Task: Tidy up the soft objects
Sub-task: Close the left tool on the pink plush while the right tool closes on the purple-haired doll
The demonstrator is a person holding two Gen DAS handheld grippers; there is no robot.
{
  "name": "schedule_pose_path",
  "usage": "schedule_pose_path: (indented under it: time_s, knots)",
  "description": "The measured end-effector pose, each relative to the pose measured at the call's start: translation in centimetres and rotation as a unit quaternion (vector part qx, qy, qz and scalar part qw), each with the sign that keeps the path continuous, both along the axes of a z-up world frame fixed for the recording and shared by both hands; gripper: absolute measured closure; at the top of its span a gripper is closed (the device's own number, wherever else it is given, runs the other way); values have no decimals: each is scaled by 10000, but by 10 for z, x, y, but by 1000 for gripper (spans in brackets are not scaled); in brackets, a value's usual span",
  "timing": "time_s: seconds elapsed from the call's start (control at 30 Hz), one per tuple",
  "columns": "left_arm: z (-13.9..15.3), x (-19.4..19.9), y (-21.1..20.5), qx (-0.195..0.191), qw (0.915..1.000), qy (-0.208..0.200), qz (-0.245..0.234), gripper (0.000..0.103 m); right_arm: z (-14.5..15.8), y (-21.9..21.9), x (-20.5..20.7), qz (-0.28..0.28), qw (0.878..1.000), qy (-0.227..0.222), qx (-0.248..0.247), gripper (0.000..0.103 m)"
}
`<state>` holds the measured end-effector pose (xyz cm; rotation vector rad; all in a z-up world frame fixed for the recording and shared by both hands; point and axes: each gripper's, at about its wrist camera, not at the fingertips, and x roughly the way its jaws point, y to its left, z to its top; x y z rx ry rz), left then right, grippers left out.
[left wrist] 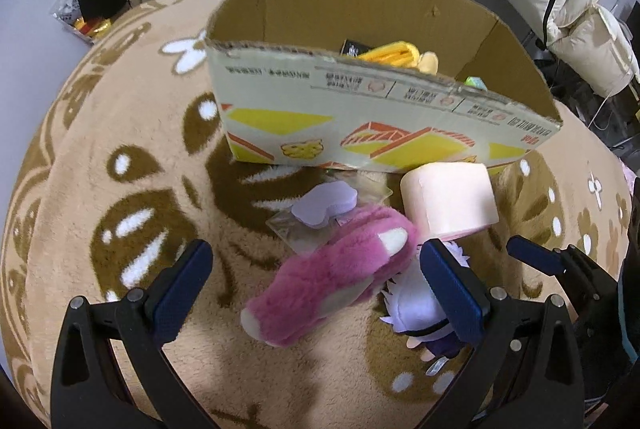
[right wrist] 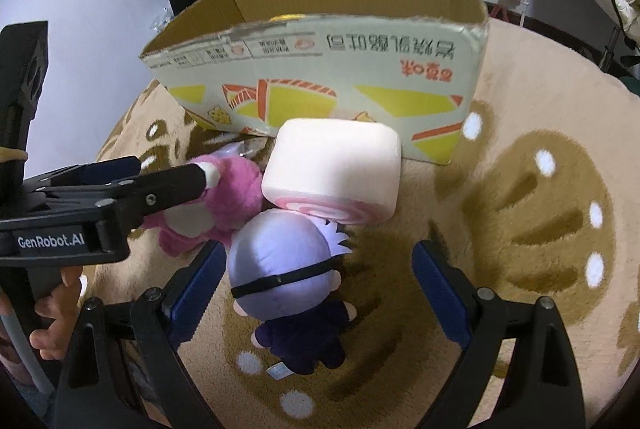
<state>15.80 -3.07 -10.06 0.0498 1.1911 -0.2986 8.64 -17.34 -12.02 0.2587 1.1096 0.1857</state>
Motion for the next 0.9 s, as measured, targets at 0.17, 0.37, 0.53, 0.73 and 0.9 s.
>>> schedule_pose_path:
  time_s: [0.17,0.37,0.53,0.73,0.9]
  knots:
    - [-11,2,-8,109,9998,152,-115,1,-9,3,4,56,9999,143,1,5]
    - [-24,6,-15,272,9990,302,-195,1,-16,4,7,67,9995,289,82,5]
    - [-33,6,-19,326,9984,408,-218,2,-19,7,7,113,9993,336,127,5]
    - [-34,9,-14,53,9985,498,-222,14,-22,14,7,252,9988,406,99,5]
    - [-34,1,-17,95,9988,387,-298,19,-27,20,8,318,9983,486,-13,5]
